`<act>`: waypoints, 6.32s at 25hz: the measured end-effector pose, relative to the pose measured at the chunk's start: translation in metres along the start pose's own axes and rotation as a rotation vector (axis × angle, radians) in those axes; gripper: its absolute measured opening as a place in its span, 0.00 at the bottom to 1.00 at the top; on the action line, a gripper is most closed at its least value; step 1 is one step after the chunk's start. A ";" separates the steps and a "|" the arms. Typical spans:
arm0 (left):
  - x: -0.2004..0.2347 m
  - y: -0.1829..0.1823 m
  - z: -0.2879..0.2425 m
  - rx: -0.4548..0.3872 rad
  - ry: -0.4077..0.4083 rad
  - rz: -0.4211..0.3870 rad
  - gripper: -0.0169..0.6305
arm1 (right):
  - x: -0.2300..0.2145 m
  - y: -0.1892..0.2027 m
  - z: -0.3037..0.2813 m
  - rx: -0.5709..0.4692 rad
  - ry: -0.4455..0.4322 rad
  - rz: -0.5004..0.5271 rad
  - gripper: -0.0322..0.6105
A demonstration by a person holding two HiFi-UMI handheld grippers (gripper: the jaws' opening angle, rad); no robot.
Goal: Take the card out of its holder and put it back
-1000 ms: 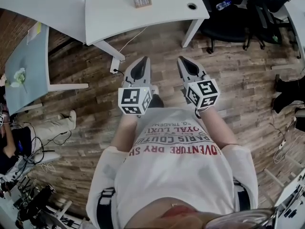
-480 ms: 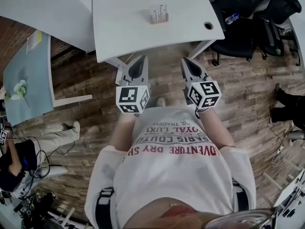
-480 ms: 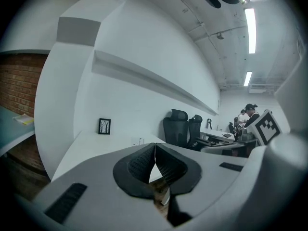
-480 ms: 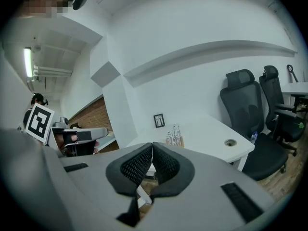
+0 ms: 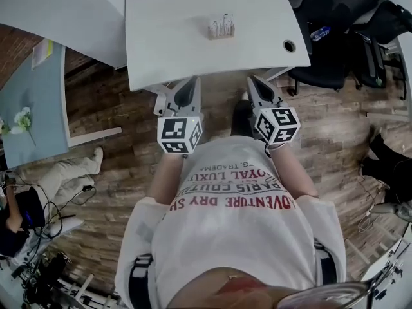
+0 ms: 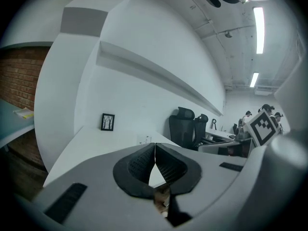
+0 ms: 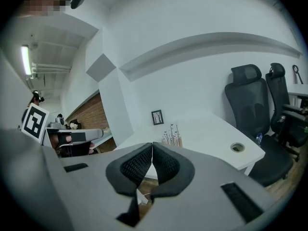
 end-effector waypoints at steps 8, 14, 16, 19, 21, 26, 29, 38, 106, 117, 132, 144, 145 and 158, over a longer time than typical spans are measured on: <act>0.018 -0.027 -0.065 0.007 -0.100 0.001 0.06 | -0.038 -0.040 -0.065 0.041 -0.105 0.022 0.09; 0.023 -0.047 -0.129 0.020 -0.197 -0.008 0.06 | -0.085 -0.082 -0.119 0.087 -0.197 0.036 0.09; 0.015 -0.052 -0.149 0.031 -0.224 -0.003 0.06 | -0.105 -0.095 -0.126 0.096 -0.223 0.044 0.09; 0.007 -0.058 -0.173 0.043 -0.262 0.002 0.06 | -0.128 -0.110 -0.138 0.115 -0.266 0.077 0.09; 0.011 -0.060 -0.186 0.051 -0.293 0.011 0.06 | -0.136 -0.115 -0.151 0.136 -0.302 0.098 0.09; 0.017 -0.065 -0.207 0.065 -0.340 0.030 0.06 | -0.144 -0.120 -0.172 0.183 -0.393 0.139 0.09; 0.018 -0.065 -0.216 0.078 -0.319 0.028 0.06 | -0.141 -0.117 -0.182 0.228 -0.438 0.179 0.09; 0.037 -0.061 -0.234 0.130 -0.233 0.010 0.06 | -0.128 -0.101 -0.202 0.337 -0.593 0.247 0.09; 0.088 -0.033 -0.229 0.198 -0.178 0.056 0.06 | -0.066 -0.106 -0.238 0.493 -0.907 0.520 0.11; 0.093 -0.056 -0.246 0.111 -0.104 -0.010 0.06 | -0.089 -0.116 -0.241 0.326 -0.502 0.421 0.11; 0.082 -0.060 -0.251 0.048 -0.068 -0.036 0.06 | -0.126 -0.123 -0.234 0.148 -0.104 0.191 0.11; 0.074 -0.063 -0.246 0.058 -0.071 -0.051 0.06 | -0.126 -0.129 -0.224 0.099 -0.084 0.169 0.11; 0.073 -0.063 -0.246 0.057 -0.072 -0.045 0.06 | -0.127 -0.129 -0.223 0.095 -0.083 0.165 0.11; 0.070 -0.061 -0.242 0.067 -0.107 -0.007 0.06 | -0.130 -0.126 -0.218 0.121 -0.139 0.175 0.11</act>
Point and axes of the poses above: the fingertips, and each gripper's own axes: z backward along the fingers, x to its left, y out of its underside, the point moved 3 cm from there along z, backward along the fingers, and after that the axes turned 10 degrees about -z, right-handed, at the moved point
